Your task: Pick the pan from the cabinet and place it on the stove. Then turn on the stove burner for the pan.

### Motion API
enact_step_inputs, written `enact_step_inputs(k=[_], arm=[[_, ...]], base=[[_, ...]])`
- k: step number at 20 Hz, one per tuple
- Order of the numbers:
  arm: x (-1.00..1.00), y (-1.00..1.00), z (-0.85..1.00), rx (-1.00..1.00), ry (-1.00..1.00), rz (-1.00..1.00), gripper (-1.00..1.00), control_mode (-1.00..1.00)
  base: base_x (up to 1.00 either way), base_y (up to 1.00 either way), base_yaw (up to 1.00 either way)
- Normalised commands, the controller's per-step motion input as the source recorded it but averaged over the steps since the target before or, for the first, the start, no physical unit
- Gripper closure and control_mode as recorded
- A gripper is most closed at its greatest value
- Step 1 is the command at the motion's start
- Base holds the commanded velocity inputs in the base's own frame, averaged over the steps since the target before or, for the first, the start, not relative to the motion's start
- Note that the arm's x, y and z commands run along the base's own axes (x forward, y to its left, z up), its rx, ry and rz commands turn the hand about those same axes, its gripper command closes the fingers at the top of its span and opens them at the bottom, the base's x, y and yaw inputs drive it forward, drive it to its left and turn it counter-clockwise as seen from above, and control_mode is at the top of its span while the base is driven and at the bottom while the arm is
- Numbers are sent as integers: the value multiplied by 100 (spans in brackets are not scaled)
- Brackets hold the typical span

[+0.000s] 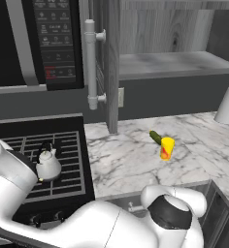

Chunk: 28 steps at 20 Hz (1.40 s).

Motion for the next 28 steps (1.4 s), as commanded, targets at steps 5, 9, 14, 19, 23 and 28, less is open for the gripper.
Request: enact_step_inputs(k=[5, 9, 14, 19, 23, 28], arm=[[13, 2, -28, 0, 2, -4, 100, -100], [13, 0, -33, 0, 1, -7, 100, -100], [16, 1, -29, 0, 0, -8, 100, -100], [18, 8, -21, 0, 2, -6, 100, -100], [15, 19, -15, 0, 2, -2, 100, -100], [14, 22, -14, 0, 4, 0, 100, -100]], base=[[0, 0, 0], [0, 0, 0], [0, 0, 0], [0, 0, 0], [0, 0, 0], [0, 0, 0]])
